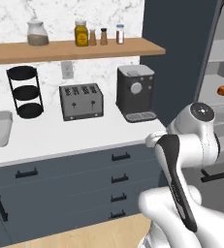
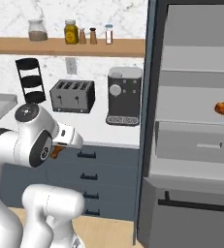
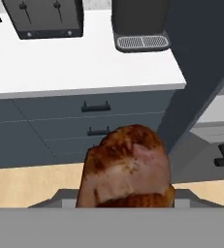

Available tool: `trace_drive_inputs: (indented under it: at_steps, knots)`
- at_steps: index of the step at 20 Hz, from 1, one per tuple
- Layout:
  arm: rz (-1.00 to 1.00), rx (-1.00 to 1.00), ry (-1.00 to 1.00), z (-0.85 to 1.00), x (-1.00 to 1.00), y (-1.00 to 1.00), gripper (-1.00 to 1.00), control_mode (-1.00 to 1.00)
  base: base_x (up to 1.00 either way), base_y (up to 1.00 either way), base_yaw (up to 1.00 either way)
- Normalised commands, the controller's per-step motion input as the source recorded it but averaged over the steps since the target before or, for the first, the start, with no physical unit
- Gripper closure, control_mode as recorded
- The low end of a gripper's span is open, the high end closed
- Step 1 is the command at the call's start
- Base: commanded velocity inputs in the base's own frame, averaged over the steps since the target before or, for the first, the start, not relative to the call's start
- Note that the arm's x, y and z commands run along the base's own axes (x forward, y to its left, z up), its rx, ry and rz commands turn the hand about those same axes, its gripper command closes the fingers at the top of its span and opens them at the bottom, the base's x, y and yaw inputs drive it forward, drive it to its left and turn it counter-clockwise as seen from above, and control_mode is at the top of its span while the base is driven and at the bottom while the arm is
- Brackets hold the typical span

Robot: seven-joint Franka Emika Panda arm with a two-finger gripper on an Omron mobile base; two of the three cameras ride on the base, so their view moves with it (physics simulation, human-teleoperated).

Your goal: Place one garlic and one chicken drumstick in each tupperware on the nearby counter, to pack two identical lunches.

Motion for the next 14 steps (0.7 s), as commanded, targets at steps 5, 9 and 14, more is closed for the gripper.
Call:
trace_drive_inputs:
  at_steps: [5,9,14]
  knots:
    - [0.00,0.00,0.00,0.00,0.00,0.00,1.00,1.00,0.57,1.00,0.00]
    - [0.00,0.00,0.00,0.00,0.00,0.00,1.00,1.00,0.76,1.00,0.00]
    - [0.00,0.00,0.00,0.00,0.00,0.00,1.00,1.00,0.62,1.00,0.00]
